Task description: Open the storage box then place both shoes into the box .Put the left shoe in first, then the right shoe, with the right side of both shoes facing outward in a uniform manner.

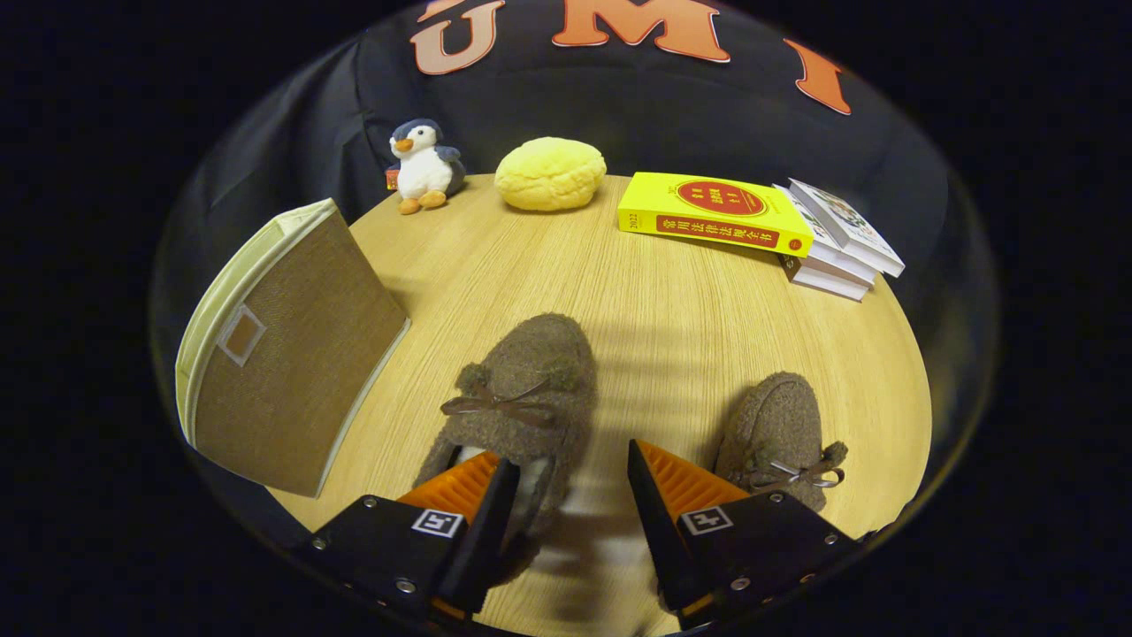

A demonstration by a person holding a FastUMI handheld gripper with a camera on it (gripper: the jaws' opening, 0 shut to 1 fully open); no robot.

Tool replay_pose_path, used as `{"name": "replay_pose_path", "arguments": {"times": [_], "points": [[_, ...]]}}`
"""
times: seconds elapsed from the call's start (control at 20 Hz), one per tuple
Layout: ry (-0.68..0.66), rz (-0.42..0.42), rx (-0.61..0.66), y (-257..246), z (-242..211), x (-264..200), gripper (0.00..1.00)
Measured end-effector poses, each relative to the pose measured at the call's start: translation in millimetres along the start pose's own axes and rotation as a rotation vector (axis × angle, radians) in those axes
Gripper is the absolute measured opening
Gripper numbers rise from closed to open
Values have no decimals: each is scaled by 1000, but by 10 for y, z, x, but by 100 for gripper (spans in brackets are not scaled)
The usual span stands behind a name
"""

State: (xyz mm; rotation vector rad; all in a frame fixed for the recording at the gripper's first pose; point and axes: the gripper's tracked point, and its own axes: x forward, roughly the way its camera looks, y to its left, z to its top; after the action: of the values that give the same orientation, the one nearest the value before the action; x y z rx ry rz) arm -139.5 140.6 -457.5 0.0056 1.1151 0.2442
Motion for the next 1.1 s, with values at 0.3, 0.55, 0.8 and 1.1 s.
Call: {"name": "replay_pose_path", "arguments": {"times": [0.3, 0.55, 0.8, 1.1], "points": [[-48, -56, -81, 25, -4, 244, 36], [-70, -54, -22, 71, 80, 207, 9], [-97, -55, 43, 47, 344, -119, 5], [-143, -15, 122, 315, 905, -638, 5]]}}
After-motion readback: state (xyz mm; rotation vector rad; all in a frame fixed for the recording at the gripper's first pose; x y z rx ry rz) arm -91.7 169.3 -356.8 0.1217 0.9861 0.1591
